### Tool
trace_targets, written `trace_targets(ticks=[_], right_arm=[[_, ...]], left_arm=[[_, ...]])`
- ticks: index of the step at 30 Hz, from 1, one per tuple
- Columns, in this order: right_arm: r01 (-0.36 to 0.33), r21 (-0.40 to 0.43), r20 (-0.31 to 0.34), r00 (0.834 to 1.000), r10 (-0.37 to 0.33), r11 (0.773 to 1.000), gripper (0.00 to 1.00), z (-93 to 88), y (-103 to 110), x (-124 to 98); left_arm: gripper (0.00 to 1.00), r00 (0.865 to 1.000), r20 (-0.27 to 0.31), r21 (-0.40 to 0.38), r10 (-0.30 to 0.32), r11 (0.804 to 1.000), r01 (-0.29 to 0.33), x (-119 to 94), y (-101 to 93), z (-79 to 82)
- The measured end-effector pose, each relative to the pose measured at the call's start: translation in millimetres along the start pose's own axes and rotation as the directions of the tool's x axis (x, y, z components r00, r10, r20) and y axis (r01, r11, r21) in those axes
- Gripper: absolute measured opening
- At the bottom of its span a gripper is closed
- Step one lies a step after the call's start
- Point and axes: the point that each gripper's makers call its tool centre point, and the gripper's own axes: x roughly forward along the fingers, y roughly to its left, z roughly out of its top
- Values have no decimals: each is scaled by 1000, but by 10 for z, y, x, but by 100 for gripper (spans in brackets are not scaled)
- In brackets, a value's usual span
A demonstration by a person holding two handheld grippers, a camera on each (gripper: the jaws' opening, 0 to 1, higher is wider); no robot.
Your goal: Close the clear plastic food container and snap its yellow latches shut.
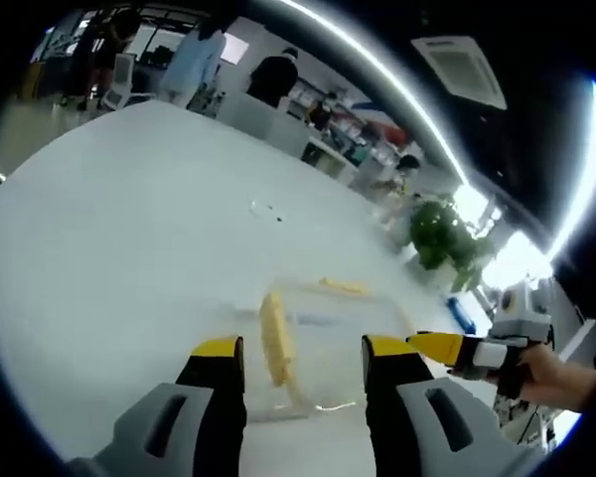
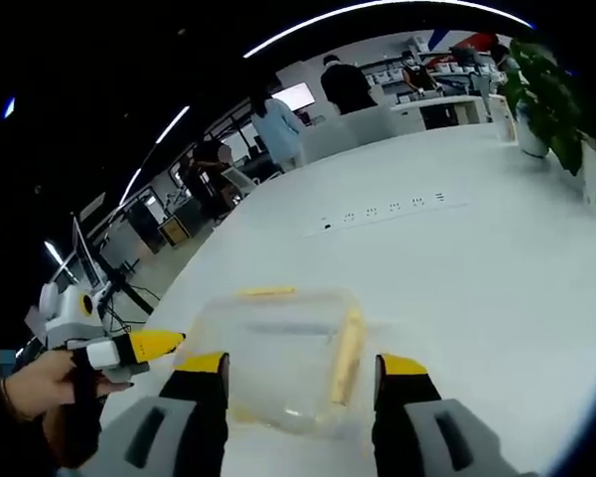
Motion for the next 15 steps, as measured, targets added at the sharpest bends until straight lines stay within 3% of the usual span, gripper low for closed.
trace_targets(ticks=[4, 8, 15], right_arm=[[1, -26, 2, 1000, -1, 1000, 59, -8, 26, -89], [-8, -46, 0, 1000, 8, 999, 60, -47, 86, -186], [-12, -61, 6, 1000, 12, 998, 62, -94, 152, -356]], left_arm=[[51, 1000, -11, 98, -7, 995, 8, -124, -74, -14], [54, 1000, -19, 148, -12, 989, 15, -227, -163, -43], [56, 1000, -11, 150, -23, 988, 24, -394, -245, -76]])
